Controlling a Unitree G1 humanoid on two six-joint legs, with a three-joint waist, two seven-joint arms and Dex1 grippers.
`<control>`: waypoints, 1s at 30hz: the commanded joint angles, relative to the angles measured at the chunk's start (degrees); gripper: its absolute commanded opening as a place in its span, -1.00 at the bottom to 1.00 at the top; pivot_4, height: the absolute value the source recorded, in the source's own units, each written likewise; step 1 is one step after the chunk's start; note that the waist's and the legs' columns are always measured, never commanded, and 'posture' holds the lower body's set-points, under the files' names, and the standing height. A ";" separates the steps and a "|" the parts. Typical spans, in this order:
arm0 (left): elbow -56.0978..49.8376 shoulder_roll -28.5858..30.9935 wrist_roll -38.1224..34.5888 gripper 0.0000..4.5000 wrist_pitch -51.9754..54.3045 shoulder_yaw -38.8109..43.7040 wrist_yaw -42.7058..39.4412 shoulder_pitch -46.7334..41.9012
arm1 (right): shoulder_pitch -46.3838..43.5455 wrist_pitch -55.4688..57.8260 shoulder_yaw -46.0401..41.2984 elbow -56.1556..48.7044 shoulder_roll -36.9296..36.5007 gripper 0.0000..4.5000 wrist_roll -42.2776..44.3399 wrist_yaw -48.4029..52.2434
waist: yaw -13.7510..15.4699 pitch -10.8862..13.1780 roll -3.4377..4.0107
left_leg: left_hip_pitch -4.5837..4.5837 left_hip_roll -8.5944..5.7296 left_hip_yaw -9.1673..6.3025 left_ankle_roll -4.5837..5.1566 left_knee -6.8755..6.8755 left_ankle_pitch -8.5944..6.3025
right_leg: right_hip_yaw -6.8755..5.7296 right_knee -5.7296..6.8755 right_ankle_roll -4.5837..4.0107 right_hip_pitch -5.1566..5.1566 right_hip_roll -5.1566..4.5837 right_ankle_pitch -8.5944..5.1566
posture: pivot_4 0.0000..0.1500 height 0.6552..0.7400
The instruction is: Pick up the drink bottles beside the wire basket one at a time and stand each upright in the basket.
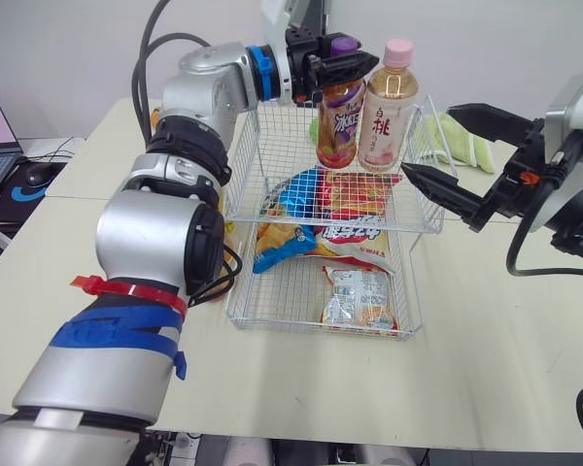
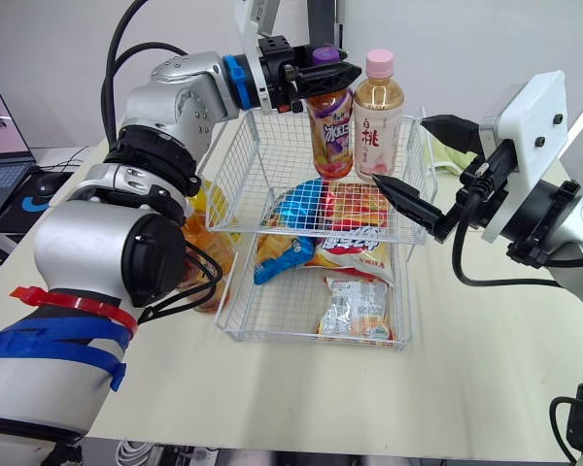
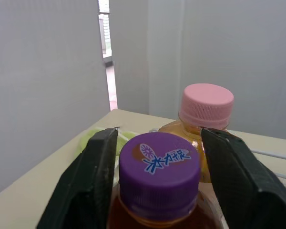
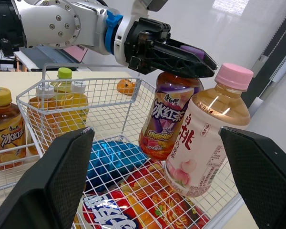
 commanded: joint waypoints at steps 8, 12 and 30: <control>-8.64 11.19 -2.37 0.99 4.85 4.96 -2.36 0.27 | -4.51 -4.43 3.90 4.57 -0.16 1.00 -1.10 4.63 | -1.44 0.00 0.02 | 0.04 0.06 0.01 -0.05 -0.02 0.03 | 0.05 0.05 0.00 -0.01 0.08 0.00 | 1.00 1.00; -22.23 20.09 -5.12 0.99 9.19 8.80 -1.45 9.10 | -7.29 -7.62 8.33 9.56 1.71 1.00 -2.57 9.14 | -1.64 -0.04 0.08 | 0.15 0.09 -0.11 -0.08 -0.03 0.05 | 0.16 0.12 -0.01 -0.01 0.17 0.00 | 1.00 1.00; -99.63 9.94 -22.60 0.99 27.72 61.22 23.34 102.86 | -21.52 -21.75 23.72 33.42 16.05 1.00 -13.41 32.20 | -0.81 -0.22 -0.14 | 0.18 0.06 -0.66 -0.02 0.58 -0.05 | 0.41 0.46 0.00 0.26 0.18 0.04 | 1.00 1.00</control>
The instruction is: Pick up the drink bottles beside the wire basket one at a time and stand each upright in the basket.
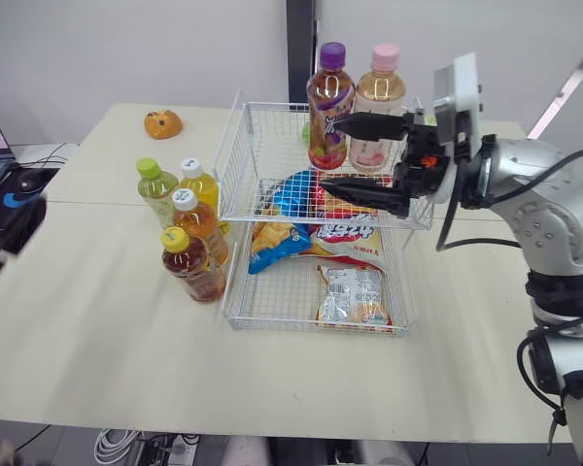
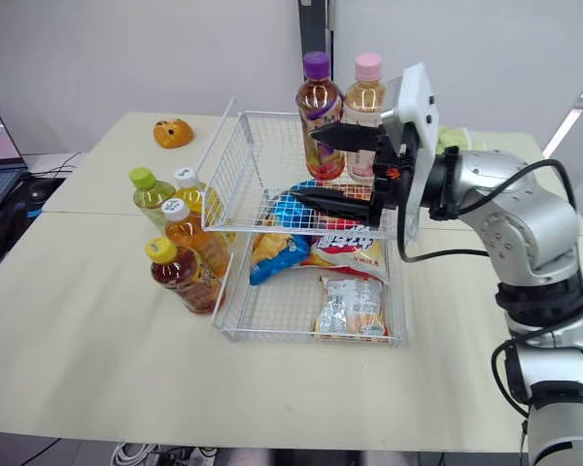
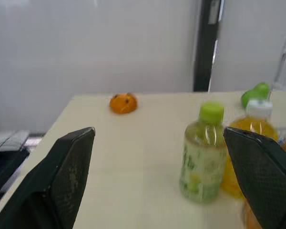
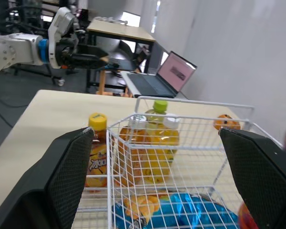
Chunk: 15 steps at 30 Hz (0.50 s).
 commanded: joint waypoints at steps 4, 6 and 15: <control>-14.99 -10.01 -8.75 0.99 -1.49 4.02 6.96 13.13 | -2.66 -4.08 -0.36 3.81 2.11 1.00 -2.69 4.78 | 1.23 -0.21 -0.34 | 0.14 0.00 -0.28 0.08 0.09 -0.04 | -0.17 0.12 -0.04 0.27 0.00 0.02 | 1.00 1.00; -16.14 -9.91 -10.02 0.99 -1.65 2.82 9.09 13.77 | -2.98 -4.49 -0.31 4.59 2.50 1.00 -3.29 5.54 | 1.22 -0.22 -0.33 | 0.45 0.00 -0.33 0.29 0.08 -0.16 | -0.21 0.11 -0.09 0.57 0.01 0.05 | 1.00 1.00; -7.02 2.95 -7.64 0.99 -1.38 -13.43 16.89 -1.25 | -1.18 -2.33 -2.61 0.08 1.36 1.00 -3.99 3.35 | 1.28 -0.24 -0.29 | 0.77 0.01 -0.27 0.31 0.03 -0.18 | -0.13 0.16 -0.13 0.79 0.06 0.07 | 1.00 1.00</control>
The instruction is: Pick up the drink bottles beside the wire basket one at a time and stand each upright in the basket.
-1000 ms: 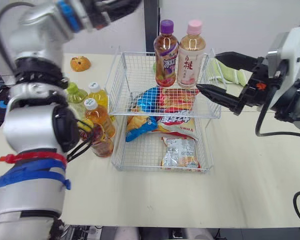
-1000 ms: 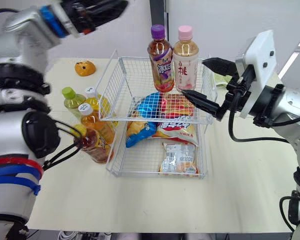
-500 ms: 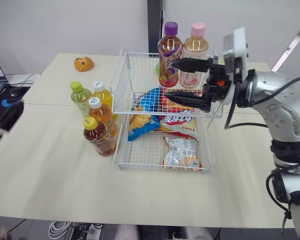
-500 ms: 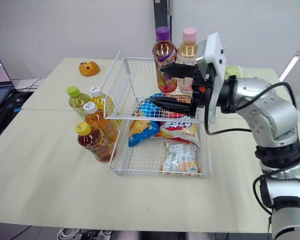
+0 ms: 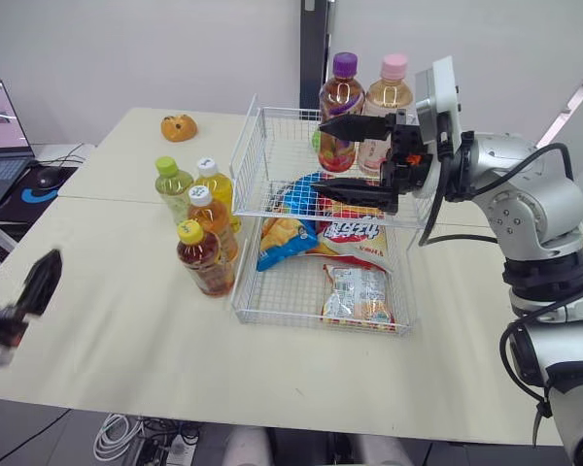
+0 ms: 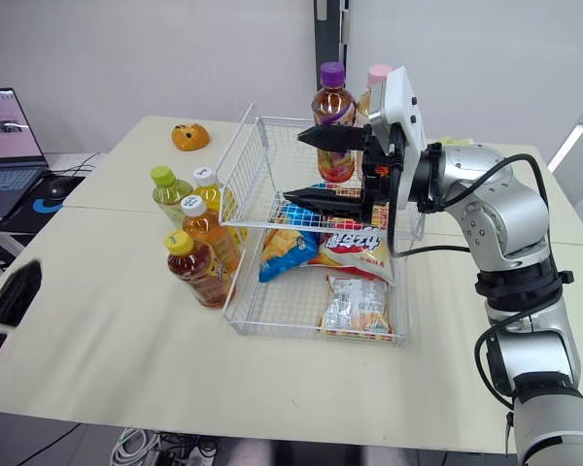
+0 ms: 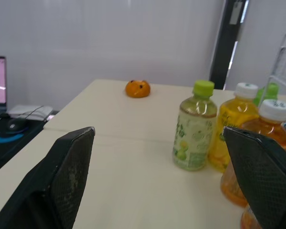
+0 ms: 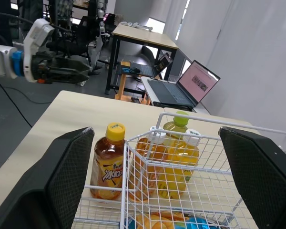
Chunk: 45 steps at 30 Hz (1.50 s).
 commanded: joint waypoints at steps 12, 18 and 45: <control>33.04 6.29 15.34 0.99 -12.66 -29.24 0.88 -31.30 | 4.63 8.61 -7.57 -15.35 -5.83 1.00 2.96 -8.36 | -0.37 0.01 0.02 | 0.02 -0.01 0.25 -0.27 -0.64 0.15 | 0.06 -0.56 0.01 -0.08 0.02 0.00 | 1.00 1.00; 44.13 4.81 19.06 0.99 -18.45 -33.42 1.06 -38.53 | 5.87 11.01 -8.57 -18.55 -6.53 1.00 4.24 -11.29 | -0.33 0.01 0.02 | -0.09 -0.01 0.33 -0.32 -0.74 0.18 | 0.09 -0.72 0.01 -0.19 0.04 0.00 | 1.00 1.00; 61.64 3.90 22.06 -0.39 -28.61 -35.94 -4.35 -47.01 | 5.19 11.69 -9.04 -19.19 -8.51 1.00 4.98 -14.02 | -0.10 0.01 0.01 | -0.12 -0.02 0.37 -0.33 -0.72 0.18 | 0.10 -0.71 0.02 -0.24 0.04 0.00 | 1.00 1.00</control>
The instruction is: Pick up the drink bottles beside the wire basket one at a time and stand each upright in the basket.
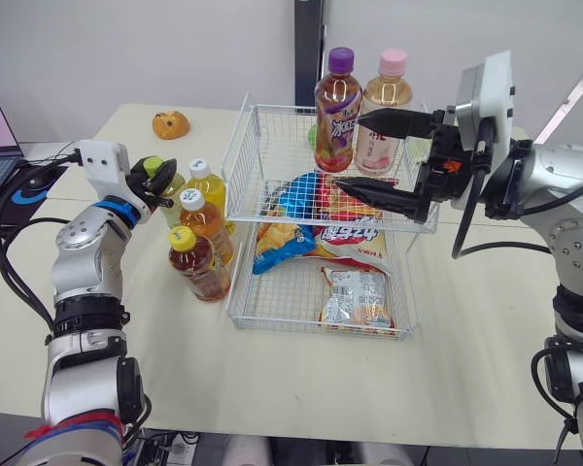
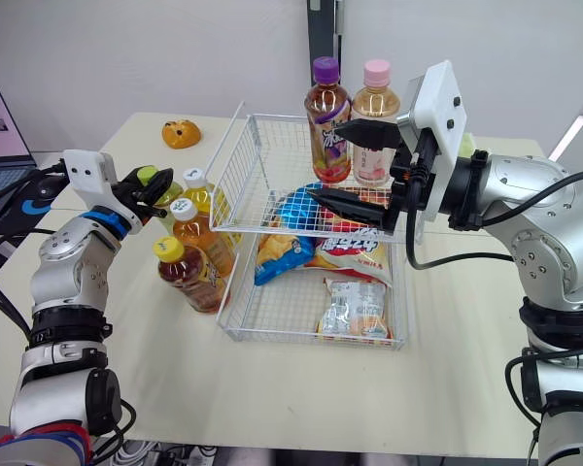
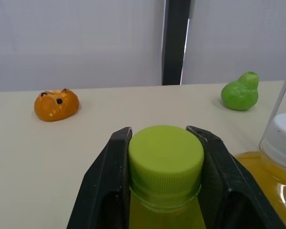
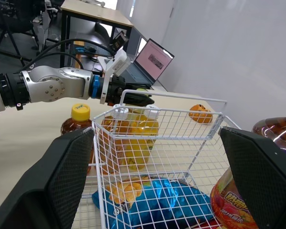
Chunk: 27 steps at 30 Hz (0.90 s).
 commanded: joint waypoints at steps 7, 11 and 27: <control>-7.88 8.91 -4.84 -0.39 7.28 2.63 -7.28 -4.07 | -1.66 -2.11 -2.22 1.15 -0.15 1.00 -0.23 -0.31 | -0.45 0.02 -0.04 | -0.27 0.05 0.00 -0.01 0.02 0.01 | -0.01 0.01 0.00 -0.24 0.04 0.00 | 1.00 1.00; -9.48 18.05 -7.81 -0.39 15.14 1.97 -15.60 -10.43 | -1.55 -3.16 -2.20 2.21 0.04 1.00 -0.69 -0.11 | -0.58 0.08 -0.12 | -0.85 0.08 -0.05 -0.11 0.11 0.08 | -0.05 0.09 -0.01 -0.81 0.10 0.01 | 1.00 1.00; 12.35 15.49 -3.12 -0.39 24.48 -10.77 -28.73 -58.62 | 0.27 -4.22 -3.03 -0.22 0.92 1.00 -1.93 -3.78 | 0.11 0.13 -0.05 | -0.83 0.00 -0.02 -0.10 0.14 0.06 | 0.03 0.05 0.03 -0.77 0.13 -0.01 | 1.00 1.00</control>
